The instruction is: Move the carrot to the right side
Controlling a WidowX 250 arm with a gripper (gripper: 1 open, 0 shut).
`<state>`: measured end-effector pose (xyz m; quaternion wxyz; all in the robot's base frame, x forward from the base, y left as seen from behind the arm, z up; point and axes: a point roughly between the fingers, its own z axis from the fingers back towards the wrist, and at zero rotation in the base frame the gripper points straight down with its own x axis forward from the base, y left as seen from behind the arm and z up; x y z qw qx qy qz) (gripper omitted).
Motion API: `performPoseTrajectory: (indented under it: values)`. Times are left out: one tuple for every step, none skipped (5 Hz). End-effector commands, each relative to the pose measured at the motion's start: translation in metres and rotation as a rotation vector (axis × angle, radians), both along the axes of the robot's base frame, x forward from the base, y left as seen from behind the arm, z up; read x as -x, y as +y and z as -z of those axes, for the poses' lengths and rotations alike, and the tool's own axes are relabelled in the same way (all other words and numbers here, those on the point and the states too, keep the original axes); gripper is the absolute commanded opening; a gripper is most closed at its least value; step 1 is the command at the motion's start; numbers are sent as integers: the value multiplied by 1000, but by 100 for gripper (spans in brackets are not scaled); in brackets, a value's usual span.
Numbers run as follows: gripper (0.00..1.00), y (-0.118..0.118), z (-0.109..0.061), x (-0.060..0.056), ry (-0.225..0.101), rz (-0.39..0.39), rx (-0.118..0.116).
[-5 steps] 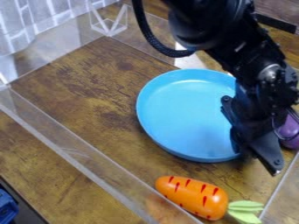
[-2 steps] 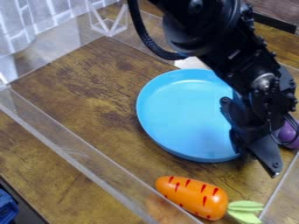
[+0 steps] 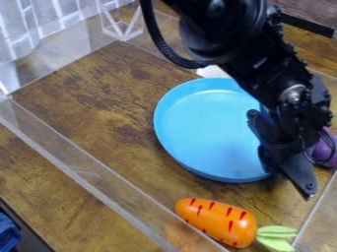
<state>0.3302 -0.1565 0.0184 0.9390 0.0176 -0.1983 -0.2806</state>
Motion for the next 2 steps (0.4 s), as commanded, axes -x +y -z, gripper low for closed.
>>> performPoseTrajectory:
  values:
    - [0, 7, 9, 25, 58, -72, -18]
    - [0, 7, 4, 35, 58, -126, -17]
